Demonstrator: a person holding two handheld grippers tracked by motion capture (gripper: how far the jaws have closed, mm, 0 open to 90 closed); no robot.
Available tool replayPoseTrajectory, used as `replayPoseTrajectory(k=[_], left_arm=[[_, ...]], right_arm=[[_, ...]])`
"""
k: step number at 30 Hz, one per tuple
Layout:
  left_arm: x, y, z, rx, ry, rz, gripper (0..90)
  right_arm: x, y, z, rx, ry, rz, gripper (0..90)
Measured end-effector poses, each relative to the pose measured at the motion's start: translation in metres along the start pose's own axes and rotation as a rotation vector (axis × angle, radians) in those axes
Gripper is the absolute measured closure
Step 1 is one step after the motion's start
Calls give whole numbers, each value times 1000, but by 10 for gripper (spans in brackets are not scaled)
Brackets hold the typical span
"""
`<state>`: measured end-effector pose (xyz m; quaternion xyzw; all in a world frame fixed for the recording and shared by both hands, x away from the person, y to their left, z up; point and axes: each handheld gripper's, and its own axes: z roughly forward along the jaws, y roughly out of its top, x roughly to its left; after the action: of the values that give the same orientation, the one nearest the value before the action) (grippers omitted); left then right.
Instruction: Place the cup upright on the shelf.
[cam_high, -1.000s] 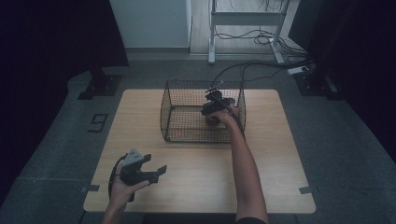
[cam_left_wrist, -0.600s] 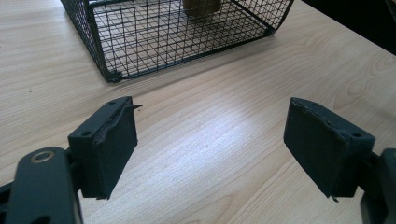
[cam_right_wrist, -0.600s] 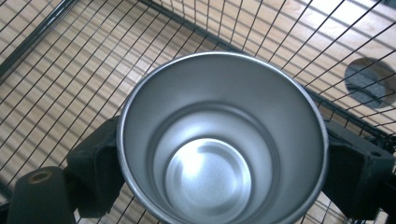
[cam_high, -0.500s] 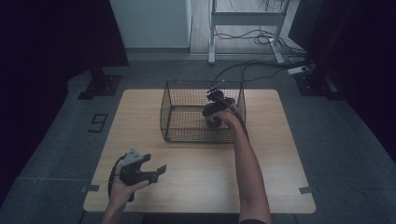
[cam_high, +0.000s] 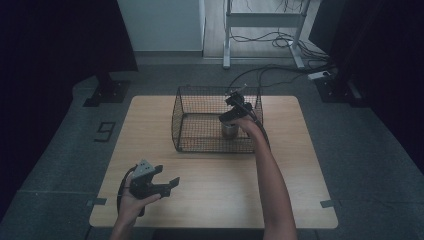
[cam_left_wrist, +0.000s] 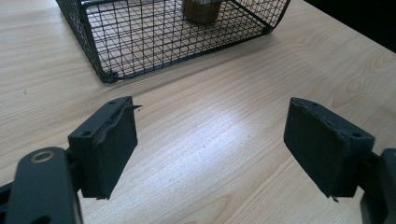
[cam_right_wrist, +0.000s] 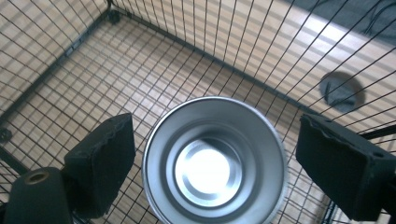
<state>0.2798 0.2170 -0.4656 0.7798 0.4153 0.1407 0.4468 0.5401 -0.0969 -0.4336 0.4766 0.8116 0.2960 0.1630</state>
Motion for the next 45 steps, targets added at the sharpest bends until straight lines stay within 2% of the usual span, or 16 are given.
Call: replayPoseTrajectory(k=[4,5,7,10,13,15,20,25,27,29,31,32,38,39,41,45], left_arm=[[0,0,1,2,0,1,176],[0,0,1,2,-1,2,176],[-1,0,2,3,0,1,176],[-1,-1,2,5,1,3,176],[-1,-1,3,6,3,2,176],[0,-1,3,8,4,3,176],[-2,-1,4,10,2,7,176],[-2,-1,6,18,5,7,176],[-2,-1,7,21,5,8,176],[-3,-2,8,23,5,8,176],[-3,-2,9,25,5,9,176],[-3,-2,9,28,5,10,176],[-3,-3,11,35,8,10,176],[-4,-3,12,36,7,12,176],[-4,-3,12,38,9,14,176],[-4,-3,13,42,11,12,176]], right_arm=[[1,-1,-8,-45,8,6,125],[5,-2,-14,-81,14,5,127],[6,-3,-16,-90,18,3,127],[14,-6,-30,-150,40,-8,131],[19,-10,-37,-172,54,-15,130],[24,-19,-49,-203,73,-19,135],[26,-34,-60,-233,97,-16,140],[30,-63,-78,-280,117,-25,140],[30,-68,-81,-288,120,-26,140],[29,-85,-89,-317,123,-25,143],[29,-89,-91,-319,125,-24,143],[27,-101,-95,-326,118,-23,147],[22,-127,-105,-357,108,-4,153],[20,-139,-109,-365,98,0,156],[19,-145,-110,-368,90,0,159],[16,-176,-116,-381,76,1,163]])
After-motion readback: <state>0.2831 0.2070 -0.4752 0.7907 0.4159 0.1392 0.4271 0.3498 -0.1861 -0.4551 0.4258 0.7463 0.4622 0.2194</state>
